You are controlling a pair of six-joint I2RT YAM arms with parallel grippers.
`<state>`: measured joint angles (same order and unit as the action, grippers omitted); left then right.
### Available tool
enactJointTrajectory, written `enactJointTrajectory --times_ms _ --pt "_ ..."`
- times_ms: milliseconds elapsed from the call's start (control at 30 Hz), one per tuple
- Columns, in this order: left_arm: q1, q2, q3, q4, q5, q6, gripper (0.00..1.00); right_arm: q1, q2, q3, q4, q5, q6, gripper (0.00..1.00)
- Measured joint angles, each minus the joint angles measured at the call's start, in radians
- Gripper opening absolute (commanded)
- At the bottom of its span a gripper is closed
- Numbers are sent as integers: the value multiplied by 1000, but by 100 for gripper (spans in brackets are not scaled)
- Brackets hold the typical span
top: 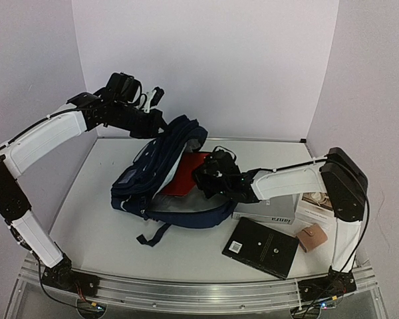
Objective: Pack the student bag
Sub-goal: Place the files in the student bag.
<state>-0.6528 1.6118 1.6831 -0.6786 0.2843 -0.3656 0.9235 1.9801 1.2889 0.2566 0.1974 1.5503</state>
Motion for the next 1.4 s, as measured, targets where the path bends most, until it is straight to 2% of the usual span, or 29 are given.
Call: enactJointTrajectory --times_ms 200,267,467,633,900,1100,1233,1400 --pt "11 19 6 -1 15 0 0 5 144 164 -11 13 -35 11" --pt "16 19 6 -1 6 0 0 5 168 185 -11 15 -54 18" --pt "48 17 1 2 -5 -31 0 1 173 179 -48 45 -119 61" --pt "115 -12 -54 25 9 -78 0 -8 88 80 -56 77 -194 83" --pt "206 -42 -74 48 39 -98 0 -2 -206 -95 -44 48 -333 98" --pt "223 -44 -78 52 62 -63 0 -16 -459 -240 -107 38 -520 98" --pt "223 -44 -119 73 78 -45 0 -84 -586 -283 -219 7 -629 98" --pt "223 -44 -190 125 112 -47 0 -229 -671 -302 -353 -125 -740 98"
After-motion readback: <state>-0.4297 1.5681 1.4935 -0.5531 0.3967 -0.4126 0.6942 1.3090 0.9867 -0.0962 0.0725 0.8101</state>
